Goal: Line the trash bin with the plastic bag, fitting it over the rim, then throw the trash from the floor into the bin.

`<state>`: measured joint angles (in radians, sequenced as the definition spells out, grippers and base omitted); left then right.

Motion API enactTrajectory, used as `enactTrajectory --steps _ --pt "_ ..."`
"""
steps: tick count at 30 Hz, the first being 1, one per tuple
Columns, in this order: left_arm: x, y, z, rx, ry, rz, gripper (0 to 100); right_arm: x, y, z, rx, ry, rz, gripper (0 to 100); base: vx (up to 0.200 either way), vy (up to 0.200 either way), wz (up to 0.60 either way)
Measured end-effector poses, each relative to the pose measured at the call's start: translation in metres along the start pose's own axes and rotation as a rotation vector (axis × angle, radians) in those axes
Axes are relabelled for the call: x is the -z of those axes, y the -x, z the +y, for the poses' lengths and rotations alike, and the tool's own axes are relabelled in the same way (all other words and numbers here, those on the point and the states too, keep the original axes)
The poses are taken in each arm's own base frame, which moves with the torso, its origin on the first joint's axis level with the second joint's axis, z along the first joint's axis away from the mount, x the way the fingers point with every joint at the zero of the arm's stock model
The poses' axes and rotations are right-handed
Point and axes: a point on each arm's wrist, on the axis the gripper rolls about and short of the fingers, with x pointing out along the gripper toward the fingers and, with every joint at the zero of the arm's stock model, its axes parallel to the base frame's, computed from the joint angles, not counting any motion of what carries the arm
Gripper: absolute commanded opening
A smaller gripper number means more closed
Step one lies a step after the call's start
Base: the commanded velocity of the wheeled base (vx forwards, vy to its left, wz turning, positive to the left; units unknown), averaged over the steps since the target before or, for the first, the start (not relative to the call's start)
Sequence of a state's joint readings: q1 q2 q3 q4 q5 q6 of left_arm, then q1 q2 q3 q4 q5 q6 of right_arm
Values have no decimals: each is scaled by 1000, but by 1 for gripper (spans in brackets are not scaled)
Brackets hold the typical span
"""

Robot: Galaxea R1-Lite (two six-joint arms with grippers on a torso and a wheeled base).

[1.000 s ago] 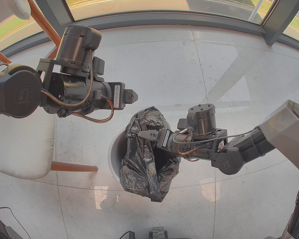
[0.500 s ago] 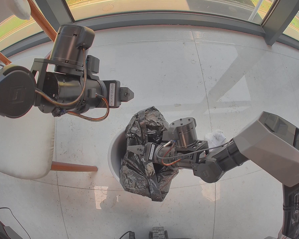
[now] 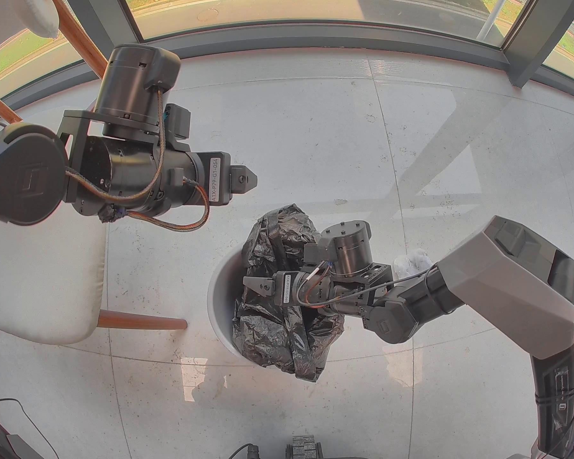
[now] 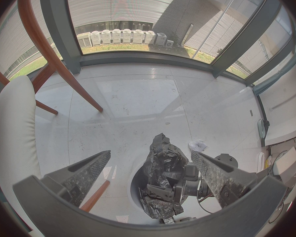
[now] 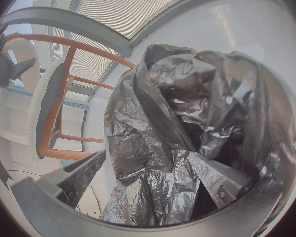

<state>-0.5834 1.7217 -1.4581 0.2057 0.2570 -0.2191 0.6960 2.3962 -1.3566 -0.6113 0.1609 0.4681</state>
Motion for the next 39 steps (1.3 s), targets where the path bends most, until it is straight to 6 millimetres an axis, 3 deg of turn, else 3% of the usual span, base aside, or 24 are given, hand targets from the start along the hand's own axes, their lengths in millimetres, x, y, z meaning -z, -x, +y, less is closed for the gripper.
enactTrajectory --steps 8,19,27,39 --pt "2 0 0 -1 -1 7 100 -8 3 -5 14 9 -23 100 0 0 0" --pt "3 0 -1 1 -2 9 100 -16 21 7 26 21 -54 100 0 0 0" --pt "3 0 -1 1 -1 9 100 -20 19 11 55 61 -127 100 0 0 0" --pt "3 0 -1 2 -2 8 100 11 -6 19 10 78 -109 100 0 0 0"
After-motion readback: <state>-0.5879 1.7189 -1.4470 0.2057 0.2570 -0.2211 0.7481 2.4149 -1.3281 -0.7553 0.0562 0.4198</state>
